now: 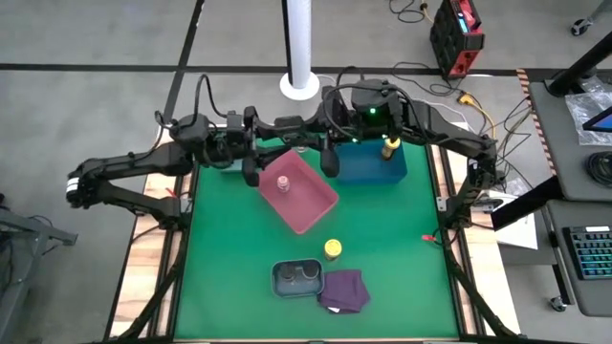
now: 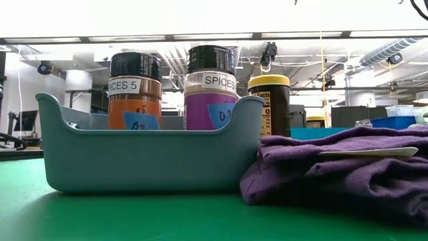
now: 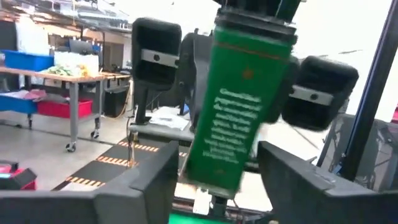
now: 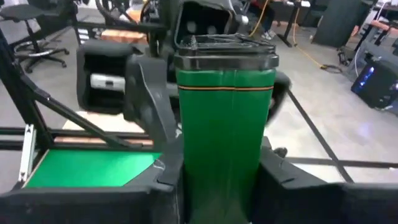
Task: Sort spices by type
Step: Put the green seasoning can into the green bin
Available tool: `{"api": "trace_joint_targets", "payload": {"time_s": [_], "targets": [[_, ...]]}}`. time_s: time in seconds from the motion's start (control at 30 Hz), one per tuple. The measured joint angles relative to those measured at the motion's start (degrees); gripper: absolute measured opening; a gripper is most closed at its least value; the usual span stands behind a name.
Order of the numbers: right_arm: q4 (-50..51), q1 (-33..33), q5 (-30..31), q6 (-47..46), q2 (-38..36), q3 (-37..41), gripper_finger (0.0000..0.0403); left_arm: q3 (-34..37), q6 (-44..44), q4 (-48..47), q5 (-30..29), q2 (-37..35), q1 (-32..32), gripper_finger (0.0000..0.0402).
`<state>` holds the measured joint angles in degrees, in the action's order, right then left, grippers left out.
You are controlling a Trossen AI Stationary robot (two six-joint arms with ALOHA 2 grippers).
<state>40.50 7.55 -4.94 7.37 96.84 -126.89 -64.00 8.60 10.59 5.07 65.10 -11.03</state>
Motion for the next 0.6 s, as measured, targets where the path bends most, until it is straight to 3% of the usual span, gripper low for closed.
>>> {"api": "trace_joint_targets", "payload": {"time_s": [0.17,0.33,0.6], "targets": [[6.36,0.11,0.6,-0.02,-1.27,-1.04,0.01,-0.03,-1.74,-8.91,-1.38,-3.07,0.0,0.0243],[19.16,0.11,2.09,-1.72,-1.15,-2.25,0.01,-2.17,-0.51,-15.4,-2.89,-4.75,-0.02,0.0257],[27.45,0.11,3.5,-3.32,0.37,-1.53,0.01,-15.15,-4.73,-30.15,-2.6,3.42,-0.03,0.0258]]}}
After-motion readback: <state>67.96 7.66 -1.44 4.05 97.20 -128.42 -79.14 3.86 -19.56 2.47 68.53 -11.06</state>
